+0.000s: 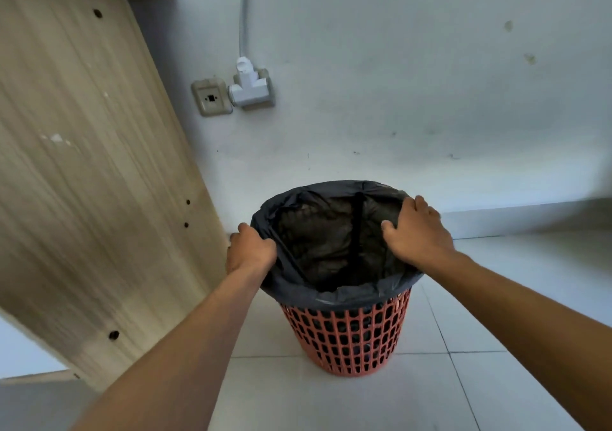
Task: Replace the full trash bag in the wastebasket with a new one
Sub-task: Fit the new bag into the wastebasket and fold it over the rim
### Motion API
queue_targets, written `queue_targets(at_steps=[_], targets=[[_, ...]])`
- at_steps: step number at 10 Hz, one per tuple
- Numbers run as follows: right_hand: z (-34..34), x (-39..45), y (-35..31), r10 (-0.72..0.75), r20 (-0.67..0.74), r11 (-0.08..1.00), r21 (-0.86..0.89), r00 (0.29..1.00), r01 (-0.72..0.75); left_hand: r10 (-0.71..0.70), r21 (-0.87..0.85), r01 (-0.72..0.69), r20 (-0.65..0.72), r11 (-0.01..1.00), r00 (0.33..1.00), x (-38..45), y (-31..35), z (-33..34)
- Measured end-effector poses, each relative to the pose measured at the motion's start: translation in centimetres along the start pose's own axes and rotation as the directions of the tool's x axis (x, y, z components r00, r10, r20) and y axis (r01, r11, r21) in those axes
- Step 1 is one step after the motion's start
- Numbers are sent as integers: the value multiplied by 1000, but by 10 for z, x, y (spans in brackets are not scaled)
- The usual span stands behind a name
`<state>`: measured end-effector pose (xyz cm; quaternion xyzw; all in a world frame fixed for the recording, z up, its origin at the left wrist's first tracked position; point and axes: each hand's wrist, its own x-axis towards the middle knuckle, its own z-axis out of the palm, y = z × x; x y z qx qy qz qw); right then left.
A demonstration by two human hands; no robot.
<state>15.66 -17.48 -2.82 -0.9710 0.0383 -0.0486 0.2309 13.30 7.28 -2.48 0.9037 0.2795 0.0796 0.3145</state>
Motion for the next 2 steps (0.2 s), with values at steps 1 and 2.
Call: queue_targets(at_steps=[1,2], targets=[[-1,0,-1,-33,-19,993,-110,999,31,54,131,-51,-20,990,998,0,-1,4],[-11,-5,-8,-129,13,975,-180,992,130,193,332,-171,-33,928,981,-9,8,-5]])
